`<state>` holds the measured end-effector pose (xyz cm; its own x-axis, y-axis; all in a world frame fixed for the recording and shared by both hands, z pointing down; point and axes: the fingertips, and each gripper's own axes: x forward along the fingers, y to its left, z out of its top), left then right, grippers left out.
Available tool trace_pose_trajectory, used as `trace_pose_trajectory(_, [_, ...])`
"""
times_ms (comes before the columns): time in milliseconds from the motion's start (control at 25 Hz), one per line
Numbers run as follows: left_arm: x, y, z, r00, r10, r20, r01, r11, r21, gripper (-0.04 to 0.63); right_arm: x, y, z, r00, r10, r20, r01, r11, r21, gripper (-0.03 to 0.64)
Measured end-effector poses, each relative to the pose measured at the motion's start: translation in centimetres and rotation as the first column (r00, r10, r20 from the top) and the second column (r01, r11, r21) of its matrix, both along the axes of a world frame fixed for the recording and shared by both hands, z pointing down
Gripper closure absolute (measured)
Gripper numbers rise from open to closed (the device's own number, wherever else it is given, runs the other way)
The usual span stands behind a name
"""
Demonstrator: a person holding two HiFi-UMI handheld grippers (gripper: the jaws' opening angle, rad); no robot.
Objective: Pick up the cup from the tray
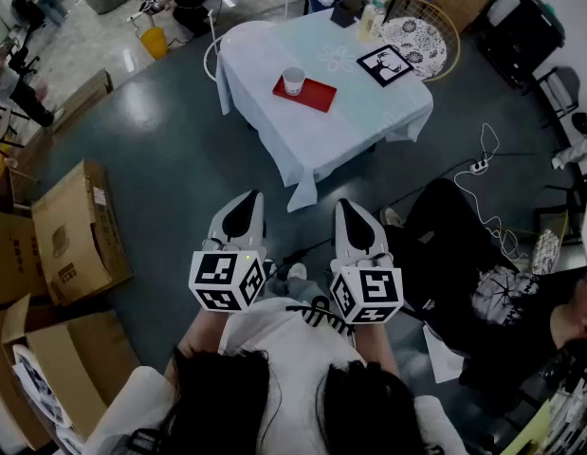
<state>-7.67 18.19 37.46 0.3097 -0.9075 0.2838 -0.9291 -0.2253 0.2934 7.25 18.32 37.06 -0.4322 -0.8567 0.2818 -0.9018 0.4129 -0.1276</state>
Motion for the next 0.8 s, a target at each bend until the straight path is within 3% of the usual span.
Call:
trace_pose_trajectory(480, [0.1,0.2,0.1,1.000,-0.003,0.021,0.003,1.000,-0.001,0.594,1.2,-0.1,0.1,0.999,0.042,-0.015,-0.042,0.999,0.001,0.592])
trace_pose_trajectory(800, [0.7,0.5,0.5,1.000,0.008,0.015,-0.008,1.000,-0.018,0.594,0.7,0.3,0.1,1.000,-0.016,0.022,0.016,1.000,0.000,0.592])
